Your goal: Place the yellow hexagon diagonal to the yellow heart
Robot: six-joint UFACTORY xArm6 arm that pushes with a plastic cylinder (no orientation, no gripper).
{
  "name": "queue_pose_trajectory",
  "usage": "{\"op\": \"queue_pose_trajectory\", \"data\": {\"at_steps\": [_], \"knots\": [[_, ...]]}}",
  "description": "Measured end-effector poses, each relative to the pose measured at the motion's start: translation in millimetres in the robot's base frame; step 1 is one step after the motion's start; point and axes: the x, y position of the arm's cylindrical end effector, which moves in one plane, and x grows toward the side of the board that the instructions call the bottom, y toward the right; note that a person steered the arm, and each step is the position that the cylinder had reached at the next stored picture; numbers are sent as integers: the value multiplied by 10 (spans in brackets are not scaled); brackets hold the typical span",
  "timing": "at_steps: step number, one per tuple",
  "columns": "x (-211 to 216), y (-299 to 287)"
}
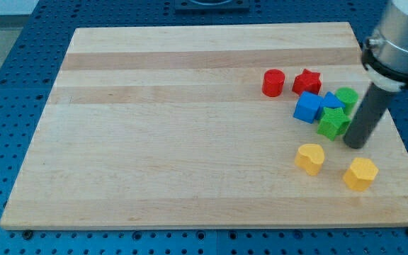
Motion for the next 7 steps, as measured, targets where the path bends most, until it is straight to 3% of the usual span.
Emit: {"op": "queue_pose_trajectory", "data": {"at_steps": [1, 4, 7], "knots": [[251, 287], [581, 97], [301, 44]]}}
